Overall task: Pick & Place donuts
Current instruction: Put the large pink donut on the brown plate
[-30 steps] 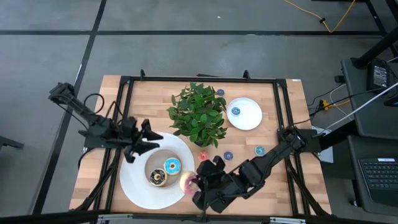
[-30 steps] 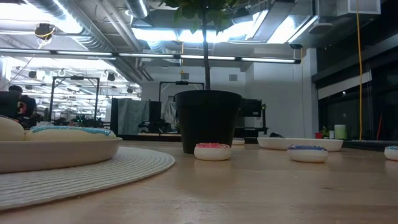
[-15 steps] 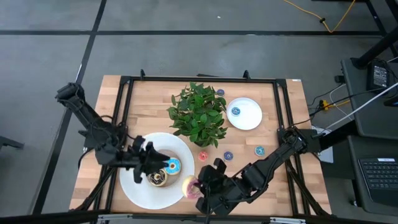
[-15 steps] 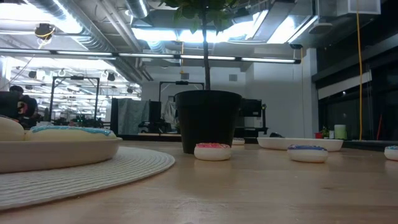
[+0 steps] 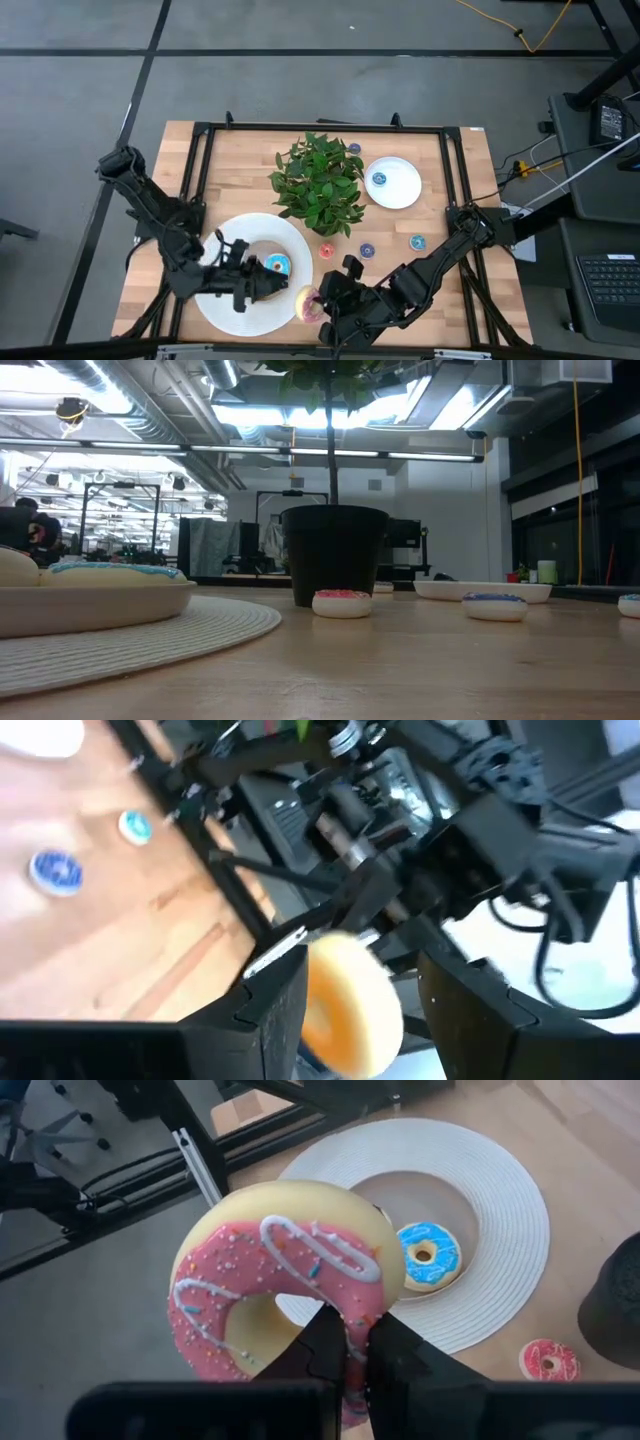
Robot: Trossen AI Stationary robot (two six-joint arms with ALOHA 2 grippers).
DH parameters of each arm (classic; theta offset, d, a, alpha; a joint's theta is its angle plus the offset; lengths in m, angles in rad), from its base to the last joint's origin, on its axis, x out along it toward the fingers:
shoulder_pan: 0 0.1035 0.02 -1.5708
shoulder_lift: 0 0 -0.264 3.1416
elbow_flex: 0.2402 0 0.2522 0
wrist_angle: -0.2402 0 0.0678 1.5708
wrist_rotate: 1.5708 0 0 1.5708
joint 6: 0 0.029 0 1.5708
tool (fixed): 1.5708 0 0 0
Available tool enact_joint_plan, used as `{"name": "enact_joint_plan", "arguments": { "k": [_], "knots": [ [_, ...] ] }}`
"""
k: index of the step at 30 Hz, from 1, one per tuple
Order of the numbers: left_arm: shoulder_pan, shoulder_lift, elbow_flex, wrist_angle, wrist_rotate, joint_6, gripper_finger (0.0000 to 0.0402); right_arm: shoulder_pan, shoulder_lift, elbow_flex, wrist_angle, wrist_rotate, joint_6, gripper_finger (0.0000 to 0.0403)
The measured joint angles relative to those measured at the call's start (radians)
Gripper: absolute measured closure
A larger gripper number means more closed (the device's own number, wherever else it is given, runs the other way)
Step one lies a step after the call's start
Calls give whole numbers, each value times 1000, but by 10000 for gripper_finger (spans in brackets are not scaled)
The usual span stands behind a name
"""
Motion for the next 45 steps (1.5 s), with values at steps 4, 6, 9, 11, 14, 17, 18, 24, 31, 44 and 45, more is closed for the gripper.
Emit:
{"name": "enact_joint_plan", "arguments": {
  "k": [4,6,9,11,14,17,18,24,31,44,45],
  "knots": [
    [-9,41,32,-92,0,-149,222,7,0,0,-2,-1,-22,377],
    [-15,57,46,-111,0,-188,222,11,0,0,-3,-1,-25,377],
    [-22,83,64,-110,-2,-221,222,16,0,-1,-10,-1,-27,377],
    [-23,106,82,-111,-1,-236,222,18,0,-1,-11,-1,-31,377],
    [-22,140,117,-111,4,-239,222,22,0,-1,-11,0,-37,377],
    [-19,168,148,-110,10,-233,222,26,0,-1,-11,0,-44,377],
    [-19,177,159,-110,10,-229,222,28,0,-1,-11,0,-45,377],
    [-19,221,208,-112,10,-217,222,39,0,-1,-10,6,-48,377],
    [3,270,254,-113,60,-212,222,41,0,-1,-9,6,-48,377],
    [27,289,277,-87,114,-186,233,41,0,-2,-9,8,-51,377],
    [27,289,277,-86,114,-186,241,41,0,-2,-9,8,-51,377]
  ]
}}
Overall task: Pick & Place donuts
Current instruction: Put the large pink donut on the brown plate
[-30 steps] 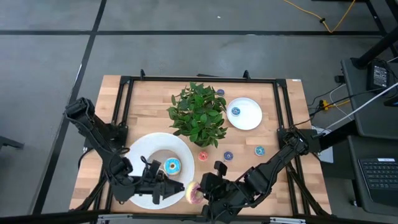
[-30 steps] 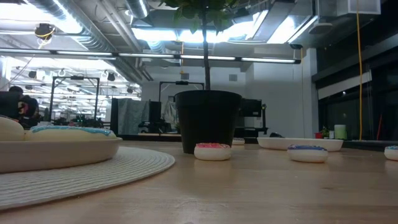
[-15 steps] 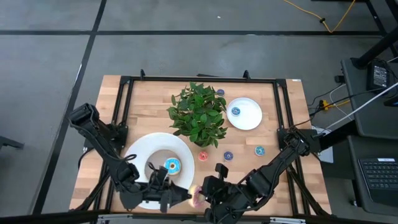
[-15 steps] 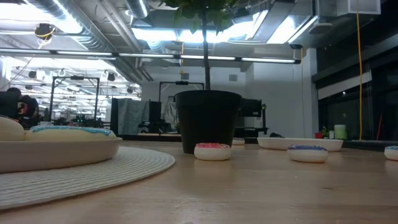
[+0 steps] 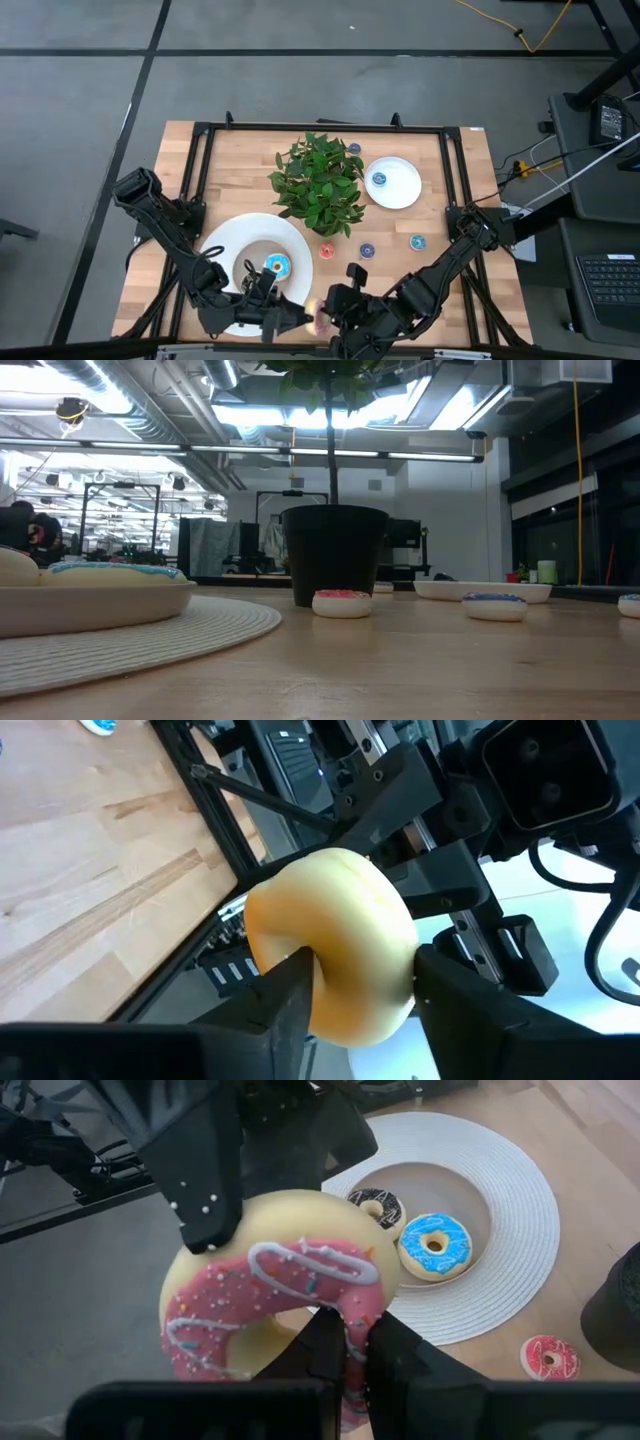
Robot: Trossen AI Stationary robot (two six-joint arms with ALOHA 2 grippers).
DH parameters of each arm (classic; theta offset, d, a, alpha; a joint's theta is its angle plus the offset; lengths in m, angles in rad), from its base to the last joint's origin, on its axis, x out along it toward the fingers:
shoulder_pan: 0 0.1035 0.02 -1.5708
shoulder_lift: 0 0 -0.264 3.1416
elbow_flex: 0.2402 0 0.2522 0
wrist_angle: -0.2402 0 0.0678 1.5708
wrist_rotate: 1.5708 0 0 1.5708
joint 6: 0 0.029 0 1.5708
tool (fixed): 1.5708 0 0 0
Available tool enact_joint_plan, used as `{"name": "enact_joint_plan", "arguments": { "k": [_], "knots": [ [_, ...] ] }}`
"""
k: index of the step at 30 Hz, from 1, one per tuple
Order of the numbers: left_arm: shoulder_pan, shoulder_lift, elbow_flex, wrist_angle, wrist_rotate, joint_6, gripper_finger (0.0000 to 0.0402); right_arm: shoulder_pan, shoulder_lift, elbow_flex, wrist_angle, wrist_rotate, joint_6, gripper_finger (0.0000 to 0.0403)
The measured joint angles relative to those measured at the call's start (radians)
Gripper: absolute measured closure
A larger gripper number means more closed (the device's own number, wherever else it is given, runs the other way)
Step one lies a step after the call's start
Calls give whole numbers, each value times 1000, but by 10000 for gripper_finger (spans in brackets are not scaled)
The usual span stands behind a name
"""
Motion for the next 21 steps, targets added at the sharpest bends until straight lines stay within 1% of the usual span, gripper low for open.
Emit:
{"name": "enact_joint_plan", "arguments": {
  "k": [9,13,16,21],
  "knots": [
    [-11,0,0,5,-4,-1,342,0,0,0,1,-1,-1,377],
    [-22,0,-1,3,-35,-1,382,-1,0,0,1,-37,-29,368],
    [-27,-3,-1,-7,-45,0,393,-2,0,0,0,-74,-51,350],
    [-27,-7,-1,-33,-43,-14,395,0,-1,0,-5,-78,-67,321]
  ]
}}
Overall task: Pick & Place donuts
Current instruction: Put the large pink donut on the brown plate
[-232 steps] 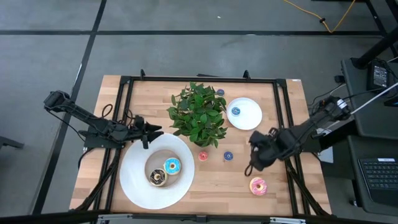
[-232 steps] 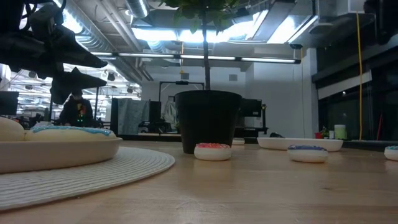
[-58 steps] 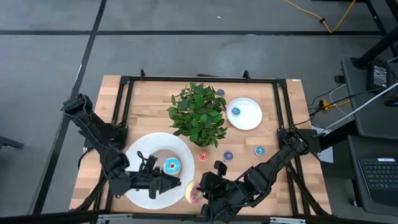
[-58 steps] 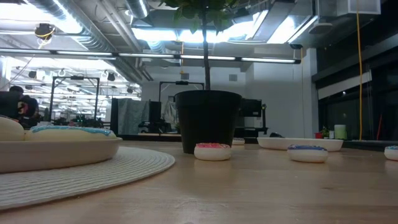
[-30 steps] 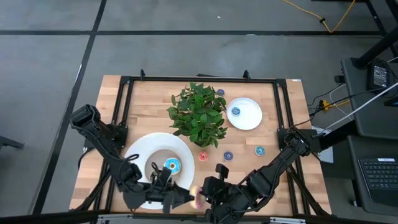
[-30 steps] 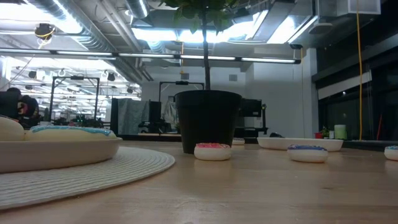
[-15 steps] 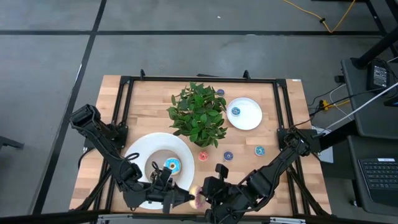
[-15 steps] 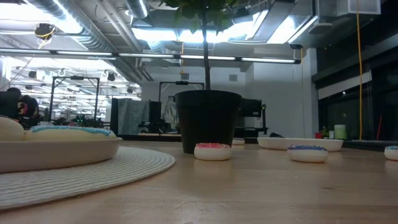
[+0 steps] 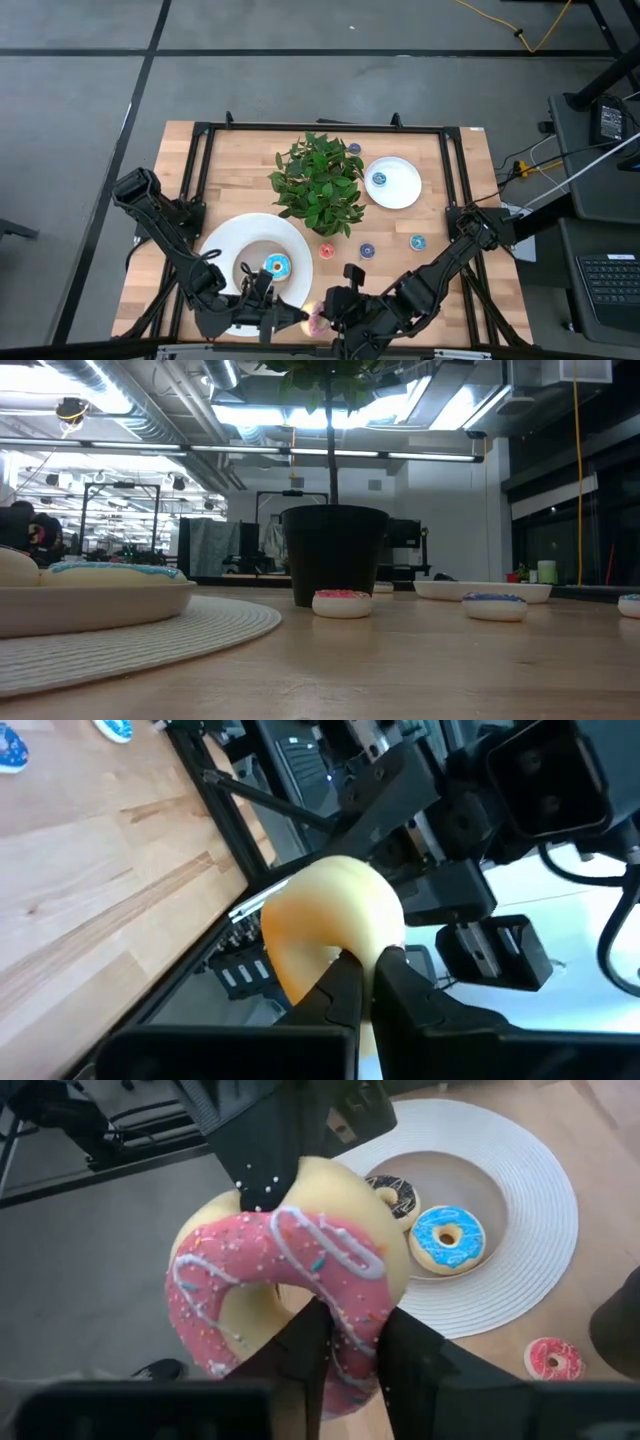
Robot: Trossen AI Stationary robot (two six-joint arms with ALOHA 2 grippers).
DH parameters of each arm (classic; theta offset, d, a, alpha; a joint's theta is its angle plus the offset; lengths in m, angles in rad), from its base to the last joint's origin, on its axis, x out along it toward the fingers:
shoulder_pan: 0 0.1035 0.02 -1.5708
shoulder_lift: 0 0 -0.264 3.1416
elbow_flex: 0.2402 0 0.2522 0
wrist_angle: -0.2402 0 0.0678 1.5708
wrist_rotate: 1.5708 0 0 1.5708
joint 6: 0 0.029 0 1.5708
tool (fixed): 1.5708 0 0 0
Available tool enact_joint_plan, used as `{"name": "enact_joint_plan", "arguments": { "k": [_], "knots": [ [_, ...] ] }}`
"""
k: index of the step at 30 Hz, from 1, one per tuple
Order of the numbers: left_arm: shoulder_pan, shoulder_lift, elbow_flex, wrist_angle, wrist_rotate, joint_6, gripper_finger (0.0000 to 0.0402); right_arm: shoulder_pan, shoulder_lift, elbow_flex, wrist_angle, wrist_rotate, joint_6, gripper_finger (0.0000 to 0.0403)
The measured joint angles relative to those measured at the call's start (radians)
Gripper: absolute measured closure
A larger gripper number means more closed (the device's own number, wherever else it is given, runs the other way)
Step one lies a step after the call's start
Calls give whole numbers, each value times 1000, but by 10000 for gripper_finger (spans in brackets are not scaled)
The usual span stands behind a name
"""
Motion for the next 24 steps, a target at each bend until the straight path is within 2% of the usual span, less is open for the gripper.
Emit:
{"name": "enact_joint_plan", "arguments": {
  "k": [7,15,19,24],
  "knots": [
    [0,-2,0,-25,31,-15,397,1,-9,0,-8,1,-11,288],
    [-4,-5,-5,-51,34,-13,398,1,-51,0,-28,47,-11,223],
    [-9,-20,-5,-133,19,-14,398,1,-65,0,-65,51,16,197],
    [-21,-75,-5,-315,10,-14,398,18,-70,0,-111,92,26,186]
  ]
}}
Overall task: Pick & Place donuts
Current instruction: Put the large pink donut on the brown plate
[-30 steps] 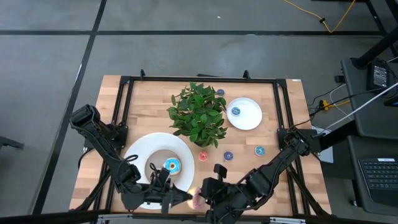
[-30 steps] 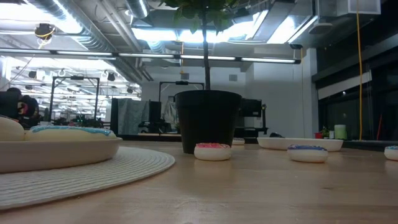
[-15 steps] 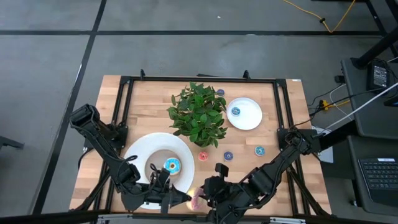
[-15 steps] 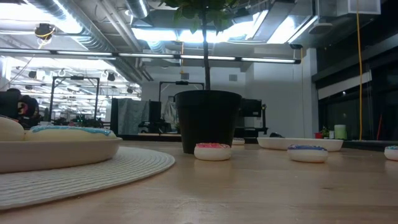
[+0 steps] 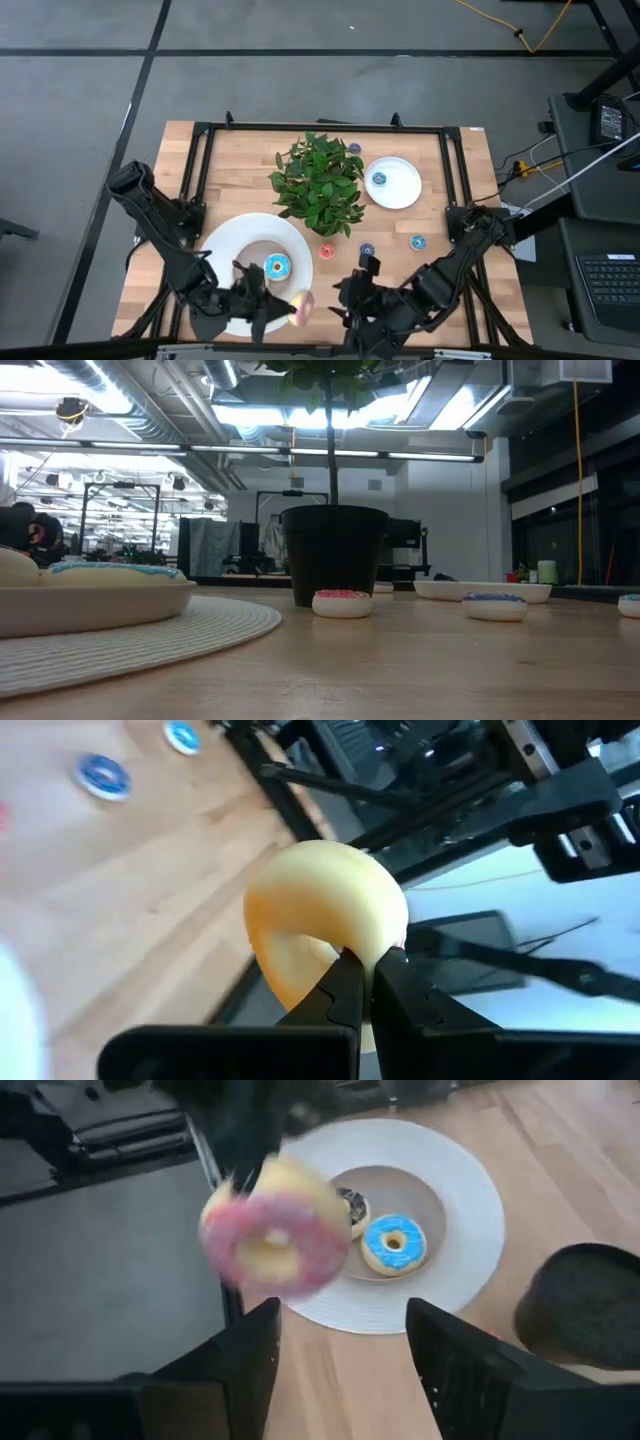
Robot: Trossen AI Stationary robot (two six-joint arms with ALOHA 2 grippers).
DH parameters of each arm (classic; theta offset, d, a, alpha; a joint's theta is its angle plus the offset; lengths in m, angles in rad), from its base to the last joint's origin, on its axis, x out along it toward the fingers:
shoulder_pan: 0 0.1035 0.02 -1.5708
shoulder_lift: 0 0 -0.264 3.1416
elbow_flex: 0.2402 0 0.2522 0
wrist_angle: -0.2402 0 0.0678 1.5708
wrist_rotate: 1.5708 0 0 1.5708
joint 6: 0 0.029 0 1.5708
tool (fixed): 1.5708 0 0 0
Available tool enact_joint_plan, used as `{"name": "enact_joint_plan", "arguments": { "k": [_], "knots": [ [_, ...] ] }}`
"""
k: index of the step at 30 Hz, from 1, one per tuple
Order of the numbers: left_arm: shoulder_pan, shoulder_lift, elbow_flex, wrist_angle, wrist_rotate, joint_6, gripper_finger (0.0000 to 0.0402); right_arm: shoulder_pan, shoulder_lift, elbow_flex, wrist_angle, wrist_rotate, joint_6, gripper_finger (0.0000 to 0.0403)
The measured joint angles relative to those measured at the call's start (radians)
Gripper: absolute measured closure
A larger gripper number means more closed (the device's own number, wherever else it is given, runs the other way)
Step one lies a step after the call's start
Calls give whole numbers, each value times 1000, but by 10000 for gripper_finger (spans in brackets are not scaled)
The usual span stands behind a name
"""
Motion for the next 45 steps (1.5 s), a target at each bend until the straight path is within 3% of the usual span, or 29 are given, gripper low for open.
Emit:
{"name": "enact_joint_plan", "arguments": {
  "k": [8,12,16,26,32,38,41,45],
  "knots": [
    [-27,-124,0,-391,-32,3,398,48,0,-14,-71,87,60,185],
    [-41,-182,-5,-463,-82,62,398,61,0,-14,-72,102,67,185],
    [-58,-280,-112,-347,-126,157,398,61,0,-14,-72,102,72,185],
    [-99,-552,-533,81,-195,290,398,60,1,-14,-72,102,86,185],
    [-99,-650,-727,280,-211,325,398,60,1,-14,-82,165,141,185],
    [-99,-688,-857,458,-206,342,398,60,1,-17,-198,225,212,185],
    [-99,-695,-889,517,-190,374,398,75,2,-23,-384,263,360,185],
    [-99,-704,-904,517,-185,369,398,106,-30,-153,-388,290,345,185]
  ]
}}
